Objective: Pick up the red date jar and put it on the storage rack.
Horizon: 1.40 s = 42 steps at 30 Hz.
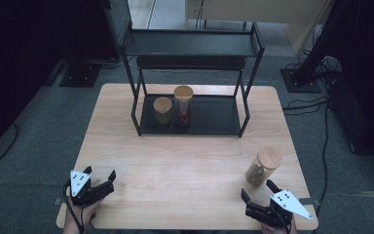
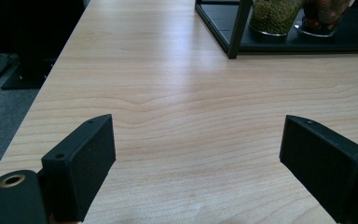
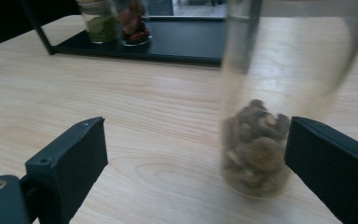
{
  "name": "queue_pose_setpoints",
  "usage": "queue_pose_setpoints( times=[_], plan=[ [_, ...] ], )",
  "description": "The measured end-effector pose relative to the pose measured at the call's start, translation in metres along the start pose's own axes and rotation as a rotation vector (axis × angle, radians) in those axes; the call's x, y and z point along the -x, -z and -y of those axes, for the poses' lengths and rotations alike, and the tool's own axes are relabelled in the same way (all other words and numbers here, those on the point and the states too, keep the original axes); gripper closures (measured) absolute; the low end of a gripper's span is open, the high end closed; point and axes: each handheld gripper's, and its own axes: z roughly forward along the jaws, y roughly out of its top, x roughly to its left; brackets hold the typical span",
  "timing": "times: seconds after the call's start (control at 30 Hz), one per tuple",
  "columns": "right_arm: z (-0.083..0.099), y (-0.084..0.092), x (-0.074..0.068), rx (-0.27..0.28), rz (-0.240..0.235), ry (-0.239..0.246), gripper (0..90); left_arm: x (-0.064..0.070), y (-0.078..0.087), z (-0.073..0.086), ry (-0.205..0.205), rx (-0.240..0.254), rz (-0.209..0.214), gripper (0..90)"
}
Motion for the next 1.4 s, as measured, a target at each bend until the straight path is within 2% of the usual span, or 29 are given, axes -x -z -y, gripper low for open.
queue_pose_setpoints(
  times=[0.07,0.23,0.33,0.57,0.8,1.2,1.23,1.27,1.3,1.37,1.4],
  plan=[
    [0.001,0.001,0.003,0.001,0.004,-0.004,5.5,0.000,0.000,0.000,0.001,0.000,0.000,10.6],
    [0.005,0.004,0.019,0.024,0.031,-0.050,4.5,0.000,0.000,0.000,0.002,0.000,-0.001,10.6],
    [0.007,0.006,0.027,0.017,0.047,-0.066,4.4,0.000,0.000,0.000,0.003,0.001,-0.002,10.6],
    [0.015,0.007,0.045,-0.003,0.100,-0.069,4.2,-0.001,0.000,0.000,0.006,-0.001,-0.002,10.6],
    [0.019,0.007,0.062,-0.018,0.128,-0.072,4.2,-0.001,0.000,0.000,0.009,-0.005,-0.001,10.6],
    [0.016,0.005,0.094,0.001,0.182,-0.045,4.2,-0.001,0.000,0.000,0.007,-0.001,-0.002,10.6],
    [0.015,0.004,0.098,-0.004,0.193,-0.024,4.2,-0.001,0.000,0.000,0.006,-0.001,-0.002,10.6],
    [0.015,0.004,0.098,-0.004,0.193,-0.024,4.2,-0.001,0.000,0.000,0.005,-0.001,-0.003,10.6],
    [0.014,0.003,0.103,-0.012,0.201,0.003,4.2,-0.001,0.000,0.000,0.006,-0.001,-0.003,10.6],
    [0.015,0.003,0.105,-0.014,0.206,0.019,4.2,-0.001,0.000,0.000,0.008,0.000,-0.004,10.6],
    [0.015,0.003,0.111,-0.022,0.210,0.023,4.2,-0.001,0.000,0.000,0.008,0.001,-0.004,10.6]
  ],
)
